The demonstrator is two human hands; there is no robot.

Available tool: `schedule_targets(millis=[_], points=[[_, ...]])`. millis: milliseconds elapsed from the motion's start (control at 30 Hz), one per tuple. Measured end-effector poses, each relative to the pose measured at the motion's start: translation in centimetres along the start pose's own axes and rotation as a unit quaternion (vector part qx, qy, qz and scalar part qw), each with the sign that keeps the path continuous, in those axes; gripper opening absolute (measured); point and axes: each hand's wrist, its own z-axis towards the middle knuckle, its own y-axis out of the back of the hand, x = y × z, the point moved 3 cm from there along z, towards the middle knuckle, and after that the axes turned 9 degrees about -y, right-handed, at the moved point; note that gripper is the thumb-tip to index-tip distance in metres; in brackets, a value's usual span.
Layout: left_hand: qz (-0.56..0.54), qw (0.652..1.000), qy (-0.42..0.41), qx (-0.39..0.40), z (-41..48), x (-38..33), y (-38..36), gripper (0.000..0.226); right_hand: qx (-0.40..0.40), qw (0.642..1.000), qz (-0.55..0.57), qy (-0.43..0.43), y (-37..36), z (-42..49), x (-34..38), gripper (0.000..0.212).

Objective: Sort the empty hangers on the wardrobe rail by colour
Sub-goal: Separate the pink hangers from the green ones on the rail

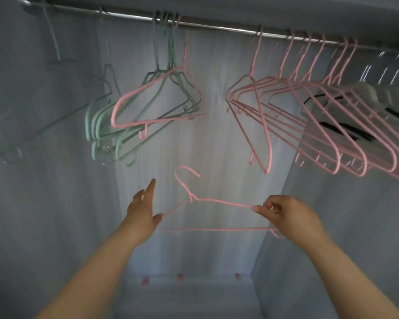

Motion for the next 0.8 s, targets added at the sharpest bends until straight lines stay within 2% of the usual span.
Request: schedule_targets(millis=[67,100,200,267,333,433,533,633,667,733,800], points=[[0.054,0.997,0.022,0.042,-0.4,1.5,-0.4,0.086,-0.006,0.999,0.04,0.01,0.3,0.1,-1.0,0.039],[0.071,0.996,0.014,0.054,-0.9,1.9,-0.4,0.078,-0.006,0.997,0.075,0.019,0.3,0.2,-1.5,0.04],[-0.004,0.996,-0.042,0.079,-3.9,1.7,1.1,0.013,0.011,0.975,0.219,0.036,-0.2,1.3,-2.8,0.041],[-0.047,0.994,-0.059,0.075,-6.2,1.6,3.1,0.036,0.008,0.968,0.249,0.04,-0.9,2.2,-3.4,0.037],[-0.09,0.993,-0.063,0.04,-8.4,2.0,5.7,0.061,-0.014,0.963,0.266,0.029,-2.1,3.1,-3.7,0.035],[-0.211,0.977,-0.029,-0.028,-11.3,0.8,9.1,0.079,-0.054,0.961,0.272,0.001,-5.0,4.4,-2.7,0.034],[-0.197,0.974,-0.039,-0.1,-12.5,-2.1,11.1,0.071,-0.032,0.961,0.274,-0.006,-8.0,5.3,0.1,0.009],[-0.119,0.978,-0.058,-0.159,-12.7,-5.0,11.9,0.041,0.011,0.97,0.238,-0.041,-10.1,4.7,3.2,0.047],[-0.103,0.98,-0.051,-0.165,-12.9,-5.7,11.9,0.036,0.027,0.969,0.243,-0.041,-10.4,4.0,4.6,0.052],[-0.077,0.981,-0.042,-0.175,-13.0,-6.8,11.5,0.036,0.074,0.953,0.295,-0.009,-10.1,1.9,7.9,0.05],[-0.077,0.977,-0.033,-0.197,-12.9,-7.6,10.4,0.036,0.137,0.92,0.365,0.05,-8.3,-0.8,11.6,0.044]])
